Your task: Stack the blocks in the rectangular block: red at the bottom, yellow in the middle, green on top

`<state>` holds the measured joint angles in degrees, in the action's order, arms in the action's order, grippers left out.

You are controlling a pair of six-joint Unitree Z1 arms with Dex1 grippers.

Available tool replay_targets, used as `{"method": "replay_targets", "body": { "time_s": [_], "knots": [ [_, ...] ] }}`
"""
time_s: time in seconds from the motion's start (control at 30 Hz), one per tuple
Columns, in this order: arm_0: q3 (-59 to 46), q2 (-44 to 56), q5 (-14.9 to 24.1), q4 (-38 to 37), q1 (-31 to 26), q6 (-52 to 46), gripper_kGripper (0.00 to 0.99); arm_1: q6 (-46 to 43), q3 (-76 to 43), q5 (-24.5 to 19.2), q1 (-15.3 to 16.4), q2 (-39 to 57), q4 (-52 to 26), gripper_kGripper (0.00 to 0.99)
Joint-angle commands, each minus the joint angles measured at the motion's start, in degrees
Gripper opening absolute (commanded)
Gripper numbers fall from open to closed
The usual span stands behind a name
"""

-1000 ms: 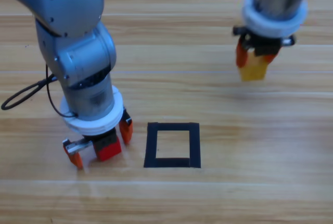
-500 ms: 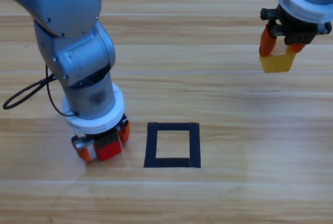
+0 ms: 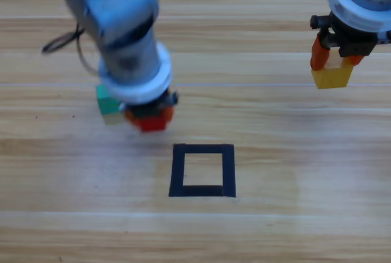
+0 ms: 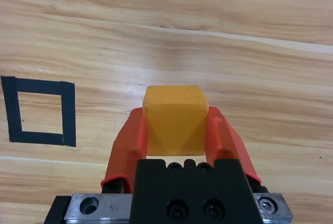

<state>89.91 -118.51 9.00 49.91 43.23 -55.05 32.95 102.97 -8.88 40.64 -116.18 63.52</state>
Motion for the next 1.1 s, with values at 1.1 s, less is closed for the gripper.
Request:
{"method": "replay_targets", "body": {
  "time_s": [1.1],
  "knots": [
    [19.33,-15.09,-3.82,13.63,9.95,-4.10,0.000,-1.31,-1.20,4.14,-0.83,1.84,-0.07,0.147]
  ]
}}
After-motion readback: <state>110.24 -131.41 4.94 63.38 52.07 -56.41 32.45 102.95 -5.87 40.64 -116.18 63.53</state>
